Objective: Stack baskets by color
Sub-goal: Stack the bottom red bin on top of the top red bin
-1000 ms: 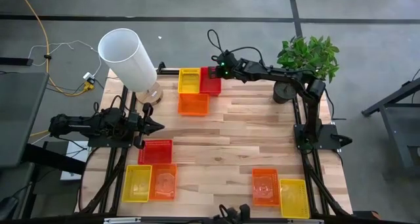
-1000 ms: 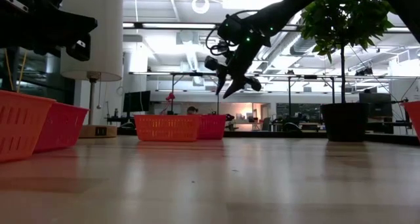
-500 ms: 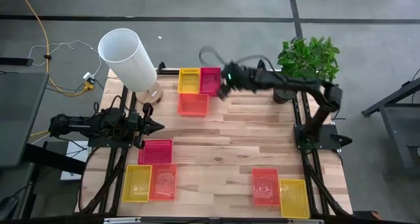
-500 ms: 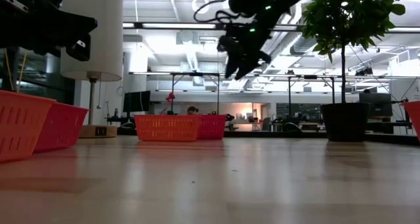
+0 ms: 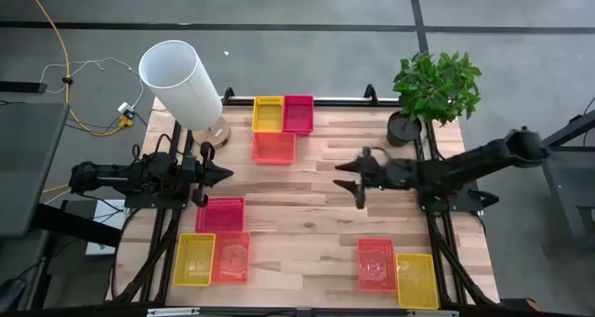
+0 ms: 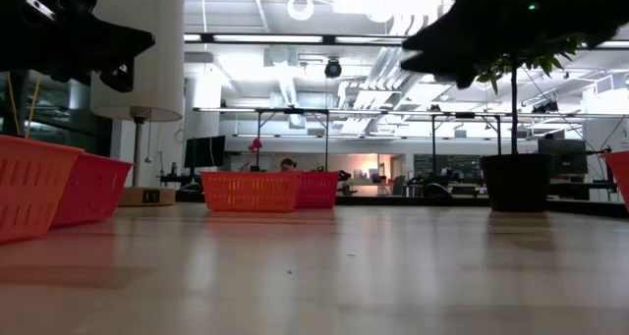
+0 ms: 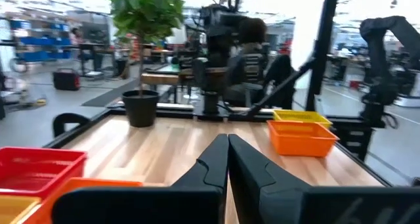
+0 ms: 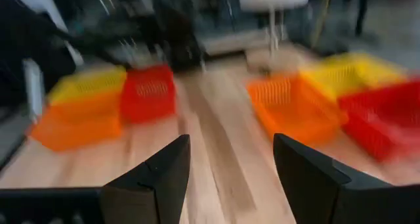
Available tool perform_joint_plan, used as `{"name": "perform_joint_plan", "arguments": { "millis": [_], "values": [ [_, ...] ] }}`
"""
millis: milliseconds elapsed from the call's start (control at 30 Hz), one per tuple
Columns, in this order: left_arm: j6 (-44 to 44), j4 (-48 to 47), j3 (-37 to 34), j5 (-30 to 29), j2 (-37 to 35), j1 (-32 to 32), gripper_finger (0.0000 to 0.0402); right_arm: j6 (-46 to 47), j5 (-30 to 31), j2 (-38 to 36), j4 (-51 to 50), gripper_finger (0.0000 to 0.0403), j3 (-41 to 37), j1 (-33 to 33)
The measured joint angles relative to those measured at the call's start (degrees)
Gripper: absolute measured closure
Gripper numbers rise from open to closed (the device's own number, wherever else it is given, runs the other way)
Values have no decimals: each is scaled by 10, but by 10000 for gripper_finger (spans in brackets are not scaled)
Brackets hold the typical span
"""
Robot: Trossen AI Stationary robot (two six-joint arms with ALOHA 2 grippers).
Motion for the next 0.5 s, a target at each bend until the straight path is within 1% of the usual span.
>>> {"name": "perform_joint_plan", "arguments": {
  "millis": [67,133,333,400,500],
  "values": [
    [7,0,0,0,0,0,399,-35,29,-13,52,196,-26,13],
    [9,0,0,0,0,0,395,-64,46,-20,71,196,-36,19],
    [4,0,0,-1,0,0,371,-75,47,-22,71,196,-35,20],
    [-10,0,0,-4,1,0,355,-76,46,-21,69,196,-35,20],
    [-47,2,0,-2,13,-3,318,-76,46,-21,65,196,-35,20]
  ]
}}
